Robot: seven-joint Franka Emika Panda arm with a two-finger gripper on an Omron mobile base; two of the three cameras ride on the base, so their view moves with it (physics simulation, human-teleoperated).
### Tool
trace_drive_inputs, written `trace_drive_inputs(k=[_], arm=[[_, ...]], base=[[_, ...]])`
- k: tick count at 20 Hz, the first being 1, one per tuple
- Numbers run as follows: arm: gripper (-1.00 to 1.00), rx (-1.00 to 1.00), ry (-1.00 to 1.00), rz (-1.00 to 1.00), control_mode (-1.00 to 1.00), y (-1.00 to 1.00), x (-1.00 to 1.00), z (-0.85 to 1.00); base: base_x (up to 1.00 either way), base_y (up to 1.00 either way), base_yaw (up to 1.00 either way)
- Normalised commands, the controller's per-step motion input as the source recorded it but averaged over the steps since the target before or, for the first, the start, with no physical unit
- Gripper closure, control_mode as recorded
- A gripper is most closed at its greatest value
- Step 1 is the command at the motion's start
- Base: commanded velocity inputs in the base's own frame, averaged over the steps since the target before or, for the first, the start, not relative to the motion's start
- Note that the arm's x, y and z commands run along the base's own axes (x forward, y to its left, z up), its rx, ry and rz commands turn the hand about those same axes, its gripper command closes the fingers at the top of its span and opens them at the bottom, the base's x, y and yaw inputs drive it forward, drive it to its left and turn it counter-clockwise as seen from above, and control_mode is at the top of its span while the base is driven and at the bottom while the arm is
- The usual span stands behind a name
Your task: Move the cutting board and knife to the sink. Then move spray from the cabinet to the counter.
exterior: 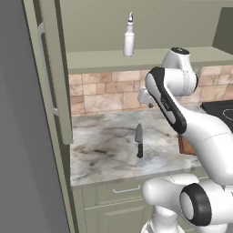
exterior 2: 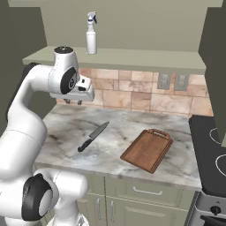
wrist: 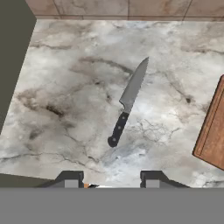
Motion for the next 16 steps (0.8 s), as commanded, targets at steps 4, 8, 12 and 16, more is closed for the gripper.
trace_drive_inputs(k=[4, 8, 12, 16], arm=[[-1.0, 0.0, 0.0, 0.0, -1.0, -0.03, -0.06, 0.0], [-1.0, 0.02, -0.1, 0.0, -1.0, -0.17, -0.24, -0.05], [-1.0, 0.01, -0.14, 0.0, -1.0, -0.28, -0.32, -0.05], [-1.0, 0.01, -0.1, 0.0, -1.0, -0.27, -0.27, -0.04]], base=[[0.0, 0.0, 0.0], [0.0, 0.0, 0.0], [0.0, 0.0, 0.0], [0.0, 0.0, 0.0]])
